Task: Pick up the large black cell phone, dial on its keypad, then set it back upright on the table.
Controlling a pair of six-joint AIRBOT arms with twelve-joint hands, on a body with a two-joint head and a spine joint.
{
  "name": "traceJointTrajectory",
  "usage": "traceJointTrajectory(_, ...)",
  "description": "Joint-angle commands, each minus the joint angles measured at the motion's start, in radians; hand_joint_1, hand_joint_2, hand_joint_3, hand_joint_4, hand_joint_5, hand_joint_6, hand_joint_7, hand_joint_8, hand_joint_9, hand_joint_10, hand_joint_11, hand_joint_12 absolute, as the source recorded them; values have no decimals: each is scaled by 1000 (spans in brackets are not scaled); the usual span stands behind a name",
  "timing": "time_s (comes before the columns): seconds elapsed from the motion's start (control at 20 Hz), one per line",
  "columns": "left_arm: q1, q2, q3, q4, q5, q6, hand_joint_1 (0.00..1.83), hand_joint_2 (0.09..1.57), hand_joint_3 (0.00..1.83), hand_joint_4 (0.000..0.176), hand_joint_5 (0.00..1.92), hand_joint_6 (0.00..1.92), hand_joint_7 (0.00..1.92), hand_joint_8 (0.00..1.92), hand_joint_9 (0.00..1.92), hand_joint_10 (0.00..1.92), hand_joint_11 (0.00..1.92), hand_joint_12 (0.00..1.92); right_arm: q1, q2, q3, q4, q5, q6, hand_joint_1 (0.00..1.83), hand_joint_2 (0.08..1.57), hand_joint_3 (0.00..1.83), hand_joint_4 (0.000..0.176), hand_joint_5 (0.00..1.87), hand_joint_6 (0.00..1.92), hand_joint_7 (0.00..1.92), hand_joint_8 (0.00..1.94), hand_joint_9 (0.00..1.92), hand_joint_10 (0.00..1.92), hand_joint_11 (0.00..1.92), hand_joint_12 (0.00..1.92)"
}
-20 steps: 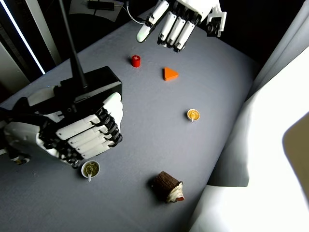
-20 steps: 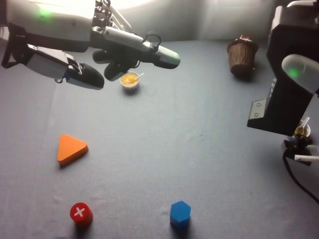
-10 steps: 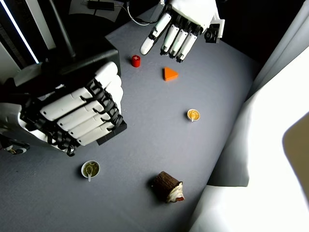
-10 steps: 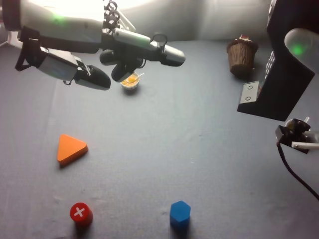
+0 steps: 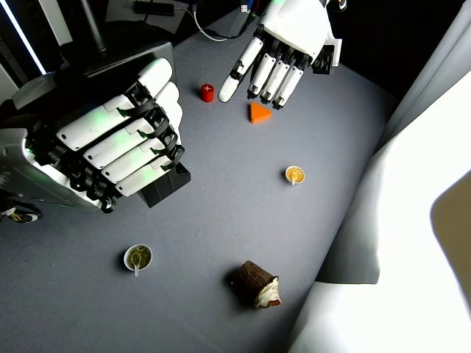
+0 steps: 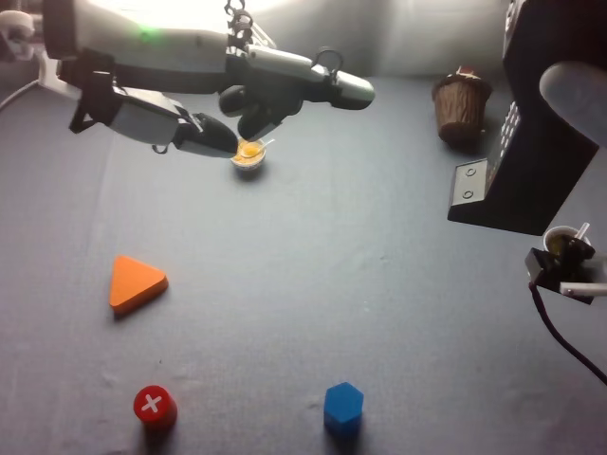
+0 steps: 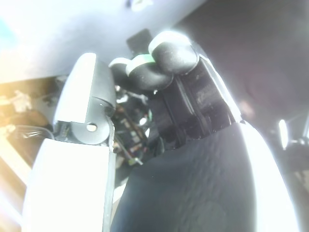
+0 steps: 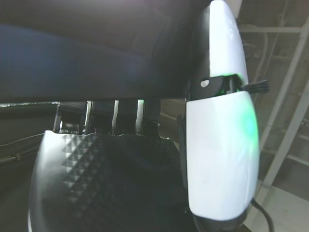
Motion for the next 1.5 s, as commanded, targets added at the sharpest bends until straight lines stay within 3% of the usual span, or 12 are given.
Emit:
traceJointTrajectory(0.0,-20,2,-11,-111,-10,6,1311,1256,11,54,107,5,684,1529,753,1921,677,1921,11,12,-5,-29,129,19,1490,1095,0,0,1049,638,962,916,926,1143,845,1597)
traceJointTrajectory(0.45,-24,-6,-96,-162,49,14,1310,1264,12,49,117,3,669,1559,732,1921,682,1921,20,13,-8,-29,129,17,1490,1092,0,0,1055,622,958,924,932,1128,864,1578)
traceJointTrajectory(0.7,-32,-7,-150,-176,88,15,1300,1280,19,61,92,1,638,1607,741,1921,666,1921,20,13,-10,-29,129,17,1489,1101,1,0,1012,717,945,927,912,1160,847,1593)
traceJointTrajectory(1.15,3,-26,-226,-213,114,22,1311,1264,14,49,103,0,669,1567,825,1921,758,1921,24,12,-21,-32,129,14,1487,1110,1,0,986,755,923,962,884,1202,857,1595)
traceJointTrajectory(1.25,6,-27,-242,-221,116,24,1306,1270,18,54,93,0,656,1584,795,1921,736,1921,26,12,-22,-32,129,14,1486,1111,0,0,985,736,914,983,877,1219,876,1581)
traceJointTrajectory(1.3,8,-27,-248,-222,113,22,1306,1270,18,48,102,3,656,1586,807,1921,745,1921,28,12,-24,-32,129,12,1487,1108,0,0,991,721,918,974,889,1204,880,1576)
traceJointTrajectory(1.45,24,-27,-213,-226,77,14,1311,1260,15,56,105,1,673,1562,803,1921,730,1921,28,14,-21,-32,129,12,1487,1109,0,0,999,716,915,981,887,1199,865,1590)
